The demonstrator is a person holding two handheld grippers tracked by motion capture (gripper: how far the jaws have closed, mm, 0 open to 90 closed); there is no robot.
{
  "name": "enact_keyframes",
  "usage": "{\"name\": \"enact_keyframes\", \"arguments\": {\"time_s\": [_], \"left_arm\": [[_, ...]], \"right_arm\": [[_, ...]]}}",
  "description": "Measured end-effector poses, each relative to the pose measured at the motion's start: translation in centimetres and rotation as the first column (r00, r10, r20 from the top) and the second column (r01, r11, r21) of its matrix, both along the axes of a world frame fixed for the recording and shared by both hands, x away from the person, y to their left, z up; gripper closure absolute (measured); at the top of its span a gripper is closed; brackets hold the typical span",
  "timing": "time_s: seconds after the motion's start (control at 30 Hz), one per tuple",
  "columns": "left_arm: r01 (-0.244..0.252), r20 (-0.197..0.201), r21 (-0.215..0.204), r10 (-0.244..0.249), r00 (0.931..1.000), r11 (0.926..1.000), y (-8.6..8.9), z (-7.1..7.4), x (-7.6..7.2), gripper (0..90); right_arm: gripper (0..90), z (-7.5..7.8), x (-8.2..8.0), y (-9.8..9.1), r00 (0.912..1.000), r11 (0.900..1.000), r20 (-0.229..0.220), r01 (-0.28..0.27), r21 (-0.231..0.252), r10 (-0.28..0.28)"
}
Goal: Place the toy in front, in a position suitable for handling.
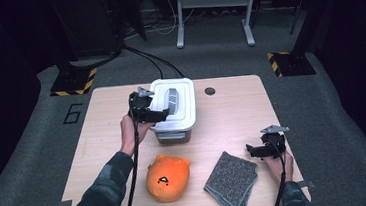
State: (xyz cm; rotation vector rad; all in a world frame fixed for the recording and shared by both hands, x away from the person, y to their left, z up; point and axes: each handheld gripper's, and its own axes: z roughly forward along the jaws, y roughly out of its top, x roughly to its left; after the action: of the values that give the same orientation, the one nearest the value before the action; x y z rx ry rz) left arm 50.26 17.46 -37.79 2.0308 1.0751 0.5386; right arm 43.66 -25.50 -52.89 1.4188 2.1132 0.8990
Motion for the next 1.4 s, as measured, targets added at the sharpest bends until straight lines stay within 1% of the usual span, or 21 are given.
{"name": "enact_keyframes", "arguments": {"time_s": [0.07,0.13,0.17,0.23,0.27,0.3,0.37,0.43,0.5,0.53,0.57,0.63,0.67,0.77,0.8,0.87,1.0,1.2,1.33,1.37,1.4], "left_arm": [[0.008,-0.005,-0.001,-0.008,1.0,1.0,-0.9,-0.1,0.5,18.3],[-0.003,0.006,0.026,0.003,1.0,0.9997,-2.1,-0.4,1.0,23.1],[-0.005,0.002,0.041,0.005,1.0,0.9992,-2.4,-0.5,1.2,26.0],[-0.01,0.008,0.043,0.01,0.9999,0.999,-2.9,-0.7,1.6,34.2],[-0.011,0.005,0.045,0.011,0.9999,0.9989,-3.1,-0.8,1.7,34.2],[-0.008,0.008,0.05,0.007,0.9999,0.9987,-3.3,-0.9,1.8,38.5],[0.0,0.005,0.054,0.0,1.0,0.9985,-3.6,-1.1,1.9,40.0],[0.016,0.005,0.061,-0.016,0.9999,0.998,-3.9,-1.3,2.0,46.0],[0.022,0.007,0.067,-0.023,0.9997,0.9975,-4.1,-1.3,1.9,55.5],[0.012,0.012,0.076,-0.012,0.9999,0.997,-4.2,-1.3,1.9,57.9],[0.005,0.017,0.078,-0.007,0.9998,0.997,-4.3,-1.3,1.9,58.1],[0.007,0.008,0.075,-0.008,0.9999,0.9972,-4.1,-1.3,1.9,59.1],[0.002,0.013,0.068,-0.003,0.9999,0.9977,-4.0,-1.3,1.9,59.1],[-0.004,0.005,0.061,0.004,1.0,0.9981,-3.7,-1.3,2.0,60.2],[-0.008,0.006,0.066,0.008,1.0,0.9978,-3.5,-1.3,2.0,60.6],[-0.022,0.007,0.055,0.021,0.9998,0.9982,-3.2,-1.4,2.2,61.5],[-0.036,0.006,0.06,0.036,0.9993,0.9975,-2.6,-1.4,2.5,62.7],[-0.056,0.007,0.071,0.056,0.9984,0.9959,-1.5,-1.4,2.9,63.8],[-0.071,0.014,0.098,0.07,0.9975,0.9926,-1.0,-1.4,3.1,63.7],[-0.083,0.023,0.106,0.081,0.9965,0.9909,-0.9,-1.4,3.1,62.8],[-0.087,0.018,0.108,0.085,0.9962,0.9904,-0.8,-1.4,3.2,60.8]], "right_arm": [[2.4,0.0,0.0,0.0,1.0,1.0,0.001,0.001,0.001,-0.001],[2.5,0.0,0.0,0.0,1.0,1.0,0.001,0.002,0.002,-0.002],[2.5,0.0,0.0,0.0,1.0,1.0,0.001,0.001,0.001,-0.001],[2.6,0.0,0.0,0.0,1.0,1.0,0.002,0.0,0.001,0.0],[2.6,0.0,0.0,0.0,1.0,1.0,0.002,0.0,0.001,0.0],[2.7,0.0,0.0,0.0,1.0,1.0,0.002,-0.001,0.001,0.001],[2.8,0.0,0.0,0.0,1.0,1.0,0.002,-0.001,0.0,0.001],[2.8,0.0,0.0,0.0,1.0,1.0,0.002,-0.002,0.001,0.002],[2.9,0.0,0.0,0.0,1.0,1.0,0.002,-0.001,0.001,0.001],[3.0,0.0,0.0,0.0,1.0,1.0,0.002,0.0,0.002,0.0],[3.1,0.0,0.0,0.0,1.0,1.0,0.003,-0.001,0.001,0.001],[3.2,0.0,0.0,0.0,1.0,1.0,0.004,0.0,0.002,0.0],[3.2,0.0,0.0,0.0,1.0,1.0,0.004,0.0,0.002,0.0],[3.2,0.0,0.0,0.0,1.0,1.0,0.003,-0.001,0.001,0.001],[3.2,0.0,0.0,0.0,1.0,1.0,0.003,-0.002,0.001,0.002],[3.2,0.0,0.0,0.0,1.0,1.0,0.003,-0.002,0.001,0.002],[3.2,0.0,0.0,0.0,1.0,1.0,0.004,-0.002,0.0,0.002],[3.2,0.0,0.0,0.0,1.0,1.0,0.004,-0.002,0.001,0.002],[3.3,0.0,0.0,0.0,1.0,1.0,0.004,0.0,0.002,0.0],[3.3,0.0,0.0,0.0,1.0,1.0,0.004,0.001,0.002,-0.001],[3.4,0.0,0.0,0.0,1.0,1.0,0.004,0.001,0.003,-0.001]]}}
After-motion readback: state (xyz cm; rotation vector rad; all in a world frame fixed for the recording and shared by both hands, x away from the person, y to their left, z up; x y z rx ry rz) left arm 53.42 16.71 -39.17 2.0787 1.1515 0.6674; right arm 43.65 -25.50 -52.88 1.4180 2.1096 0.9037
